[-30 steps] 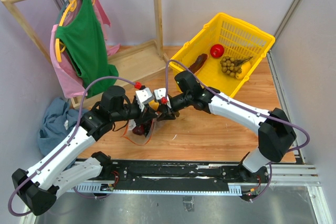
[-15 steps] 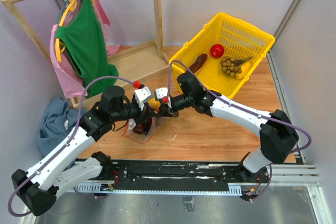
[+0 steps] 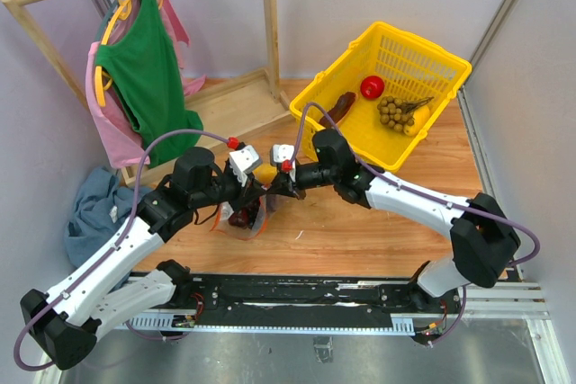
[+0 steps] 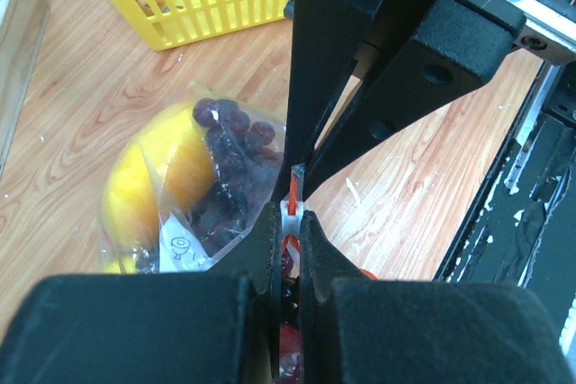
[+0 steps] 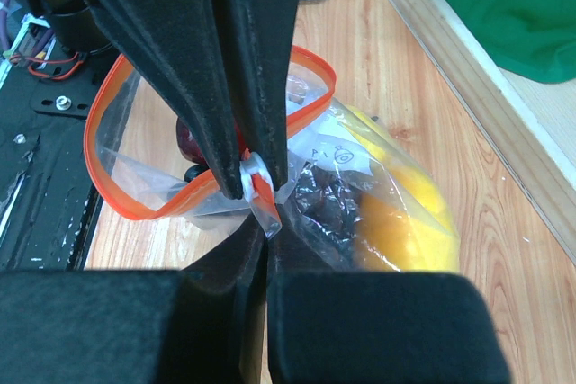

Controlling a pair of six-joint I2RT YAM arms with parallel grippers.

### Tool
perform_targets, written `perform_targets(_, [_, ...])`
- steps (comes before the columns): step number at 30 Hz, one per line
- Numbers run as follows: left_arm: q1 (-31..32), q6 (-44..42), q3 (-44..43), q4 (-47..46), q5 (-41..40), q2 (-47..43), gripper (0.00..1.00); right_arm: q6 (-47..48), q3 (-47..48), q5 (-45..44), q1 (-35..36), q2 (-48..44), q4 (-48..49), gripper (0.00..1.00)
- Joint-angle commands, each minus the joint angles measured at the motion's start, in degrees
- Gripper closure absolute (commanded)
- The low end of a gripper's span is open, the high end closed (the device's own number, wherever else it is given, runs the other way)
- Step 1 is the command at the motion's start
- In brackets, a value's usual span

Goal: Place the food in the zip-top bag and seal the zipper
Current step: Zip the zipper food storage bag at the center of the board.

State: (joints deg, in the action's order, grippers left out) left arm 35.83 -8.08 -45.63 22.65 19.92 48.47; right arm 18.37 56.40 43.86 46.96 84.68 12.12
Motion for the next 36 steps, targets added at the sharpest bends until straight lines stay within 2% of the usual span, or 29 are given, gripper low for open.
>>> perform_targets(1, [0.3, 0.4, 1.3, 1.5, -1.0, -0.7, 0.99, -3.5, -0.5, -5.4, -1.6, -3.1, 8.0, 0.99])
perform_targets(6, [0.3, 0.5, 1.9, -0.1, -0.2, -1.4, 1.0, -4.8, -1.2, -9.1, -2.3, -4.0, 7.3, 0.99])
perform_targets(11, [0.3, 0.5, 2.0, -0.9, -0.1, -1.5, 1.0, -2.6, -0.5, -3.5, -2.9, -6.1, 3.2, 0.99])
perform_targets(14, [0.4, 0.5, 2.2, -1.1, 0.2, -1.6, 1.0, 1.3, -0.3, 1.6, -3.2, -7.4, -1.3, 0.81])
perform_targets(16, [0.3, 0.4, 2.4, -1.4, 0.8, -1.7, 1.0, 3.4, 0.7, 4.3, -3.0, -7.5, -4.3, 0.73])
perform_targets(22, [0.3, 0.0, 2.4, -1.4, 2.0, -1.3, 1.0, 6.4, 2.8, 8.1, -2.9, -6.9, -7.1, 0.63])
perform_targets(27, [0.4, -0.3, 2.5, -1.3, 2.8, -1.3, 1.0, 8.1, 5.3, 9.6, -2.2, -4.7, -10.1, 0.63])
perform_targets(36, [0.4, -0.6, 2.5, -1.1, 3.3, -1.4, 1.0, 8.5, 7.8, 10.7, -1.5, -1.0, -11.4, 0.69])
